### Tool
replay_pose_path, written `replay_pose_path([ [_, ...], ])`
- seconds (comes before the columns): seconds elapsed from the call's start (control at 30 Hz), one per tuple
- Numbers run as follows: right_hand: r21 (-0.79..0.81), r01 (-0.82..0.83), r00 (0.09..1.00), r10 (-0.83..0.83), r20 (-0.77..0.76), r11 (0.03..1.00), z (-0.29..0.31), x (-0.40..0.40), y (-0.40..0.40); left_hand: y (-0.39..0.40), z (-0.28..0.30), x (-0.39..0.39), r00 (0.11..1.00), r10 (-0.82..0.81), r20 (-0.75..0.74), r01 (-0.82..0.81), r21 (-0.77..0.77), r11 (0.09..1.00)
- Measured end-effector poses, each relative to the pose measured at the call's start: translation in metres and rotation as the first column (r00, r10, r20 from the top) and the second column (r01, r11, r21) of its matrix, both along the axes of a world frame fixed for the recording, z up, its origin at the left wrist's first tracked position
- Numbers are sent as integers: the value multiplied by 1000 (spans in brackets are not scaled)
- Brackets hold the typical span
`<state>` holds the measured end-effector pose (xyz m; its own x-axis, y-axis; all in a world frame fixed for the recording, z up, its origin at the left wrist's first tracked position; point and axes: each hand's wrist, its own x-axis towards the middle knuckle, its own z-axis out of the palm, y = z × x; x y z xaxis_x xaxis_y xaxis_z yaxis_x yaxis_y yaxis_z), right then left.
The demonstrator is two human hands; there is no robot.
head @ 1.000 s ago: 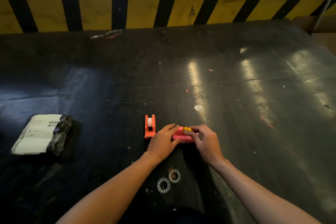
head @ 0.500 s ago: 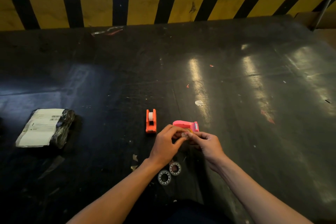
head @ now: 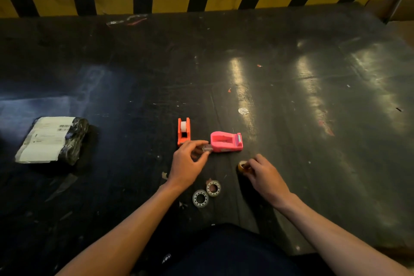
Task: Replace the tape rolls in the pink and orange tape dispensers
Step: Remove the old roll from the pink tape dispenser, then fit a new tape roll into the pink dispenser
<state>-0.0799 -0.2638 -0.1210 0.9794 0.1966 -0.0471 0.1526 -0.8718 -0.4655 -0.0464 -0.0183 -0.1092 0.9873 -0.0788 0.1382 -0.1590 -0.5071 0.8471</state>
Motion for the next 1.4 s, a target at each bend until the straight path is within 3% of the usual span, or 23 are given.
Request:
replay_pose_path([
  [0.17, -109, -67, 996, 74, 59, 992, -5, -3, -2, 10, -5, -7, 995, 29, -100, -30, -11, 999],
  [0.33, -63, -135, 971, 145, 190, 989, 2, 6, 20, 15, -6, -10, 989, 41, -145, -41, 4, 999],
  [0.4, -77, -253, 955, 261, 142, 964, 3, 12, 37, 16, -5, -9, 989, 38, -142, -38, 4, 999],
  [0.5, -194, -400, 916, 397, -58, 896, 0, 18, 64, 17, -4, -7, 990, 37, -136, -37, 6, 999],
  [0.63, -295, -449, 893, 417, -168, 843, -5, 26, 82, 19, -2, -6, 989, 41, -141, -43, -8, 999],
  [0.7, -195, -386, 915, 349, -202, 902, -3, 32, 85, 21, 0, -6, 989, 46, -143, -51, -27, 998],
  [0.77, 25, -196, 939, 195, -282, 980, 2, 40, 83, 21, 3, -5, 989, 51, -142, -59, -51, 997],
  [0.83, 234, 32, 936, 52, -347, 972, 9, 49, 80, 20, 6, -2, 989, 51, -138, -61, -66, 996],
  [0.9, 439, 222, 920, -37, -391, 870, 19, 56, 78, 17, 11, 3, 989, 43, -138, -53, -74, 996],
  [1.0, 674, 398, 897, -109, -428, 622, 38, 67, 76, 10, 20, 11, 993, 14, -121, -26, -99, 995],
  [1.1, 761, 462, 880, -124, -459, 455, 53, 73, 75, 1, 28, 19, 997, -19, -74, 9, -126, 992],
  [1.17, 791, 454, 888, -132, -440, 410, 59, 73, 76, -5, 32, 23, 999, -16, -47, 9, -129, 992],
  [1.4, 814, 308, 950, -197, -240, 492, 52, 61, 79, -11, 33, 25, 1000, 25, 10, -24, -124, 992],
])
